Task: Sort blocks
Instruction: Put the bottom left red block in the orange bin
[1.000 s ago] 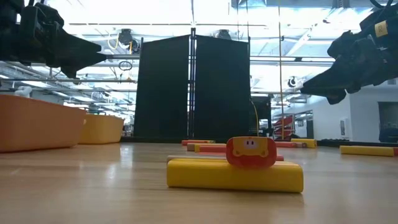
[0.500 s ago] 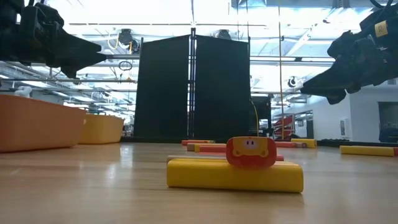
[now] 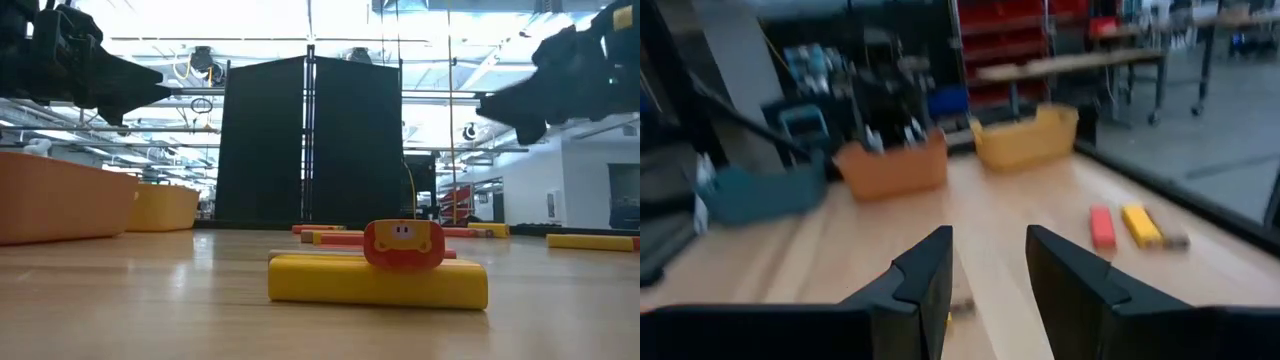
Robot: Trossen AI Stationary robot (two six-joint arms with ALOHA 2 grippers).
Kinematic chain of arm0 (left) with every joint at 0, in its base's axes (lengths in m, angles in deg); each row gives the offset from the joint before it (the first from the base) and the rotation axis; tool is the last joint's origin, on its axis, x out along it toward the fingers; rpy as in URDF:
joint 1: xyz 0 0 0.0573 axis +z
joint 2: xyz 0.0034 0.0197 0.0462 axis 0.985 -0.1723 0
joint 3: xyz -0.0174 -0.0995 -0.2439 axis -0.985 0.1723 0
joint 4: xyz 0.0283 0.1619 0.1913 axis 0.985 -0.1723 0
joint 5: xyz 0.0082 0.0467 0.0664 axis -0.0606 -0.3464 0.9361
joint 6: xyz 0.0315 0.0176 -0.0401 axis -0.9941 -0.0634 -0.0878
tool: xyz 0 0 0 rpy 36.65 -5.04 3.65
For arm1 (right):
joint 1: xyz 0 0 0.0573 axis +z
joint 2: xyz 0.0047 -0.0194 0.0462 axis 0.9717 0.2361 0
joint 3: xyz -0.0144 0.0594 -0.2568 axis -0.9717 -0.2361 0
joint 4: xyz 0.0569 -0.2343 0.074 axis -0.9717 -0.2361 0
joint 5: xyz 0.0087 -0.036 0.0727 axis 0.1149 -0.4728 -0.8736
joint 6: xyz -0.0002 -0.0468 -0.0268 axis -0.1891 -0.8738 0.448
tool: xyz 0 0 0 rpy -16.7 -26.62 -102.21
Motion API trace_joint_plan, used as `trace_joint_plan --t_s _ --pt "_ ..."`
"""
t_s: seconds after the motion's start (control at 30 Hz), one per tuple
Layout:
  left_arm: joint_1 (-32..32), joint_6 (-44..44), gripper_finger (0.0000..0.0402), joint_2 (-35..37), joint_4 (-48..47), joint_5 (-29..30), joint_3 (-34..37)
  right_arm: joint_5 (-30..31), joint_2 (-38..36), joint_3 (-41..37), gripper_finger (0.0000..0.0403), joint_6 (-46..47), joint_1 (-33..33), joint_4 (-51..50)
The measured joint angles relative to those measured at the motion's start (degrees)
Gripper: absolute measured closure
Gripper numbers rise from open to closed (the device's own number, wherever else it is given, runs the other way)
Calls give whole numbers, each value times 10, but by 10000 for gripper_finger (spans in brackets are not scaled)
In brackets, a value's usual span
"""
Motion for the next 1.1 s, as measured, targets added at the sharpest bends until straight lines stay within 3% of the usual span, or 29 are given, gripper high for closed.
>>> trace_joint_plan --t_s 0.23,0.47,0.7,1.1 --pt "0 1 212 0 1 0 0 3 2 0 280 15 0 53" --pt "0 72 212 0 14 -3 0 0 11 0 280 20 0 57" --pt "0 76 212 0 34 9 0 3 28 0 280 -41 0 85" --pt "0 76 212 -34 44 -26 -2 19 133 1 280 25 0 165"
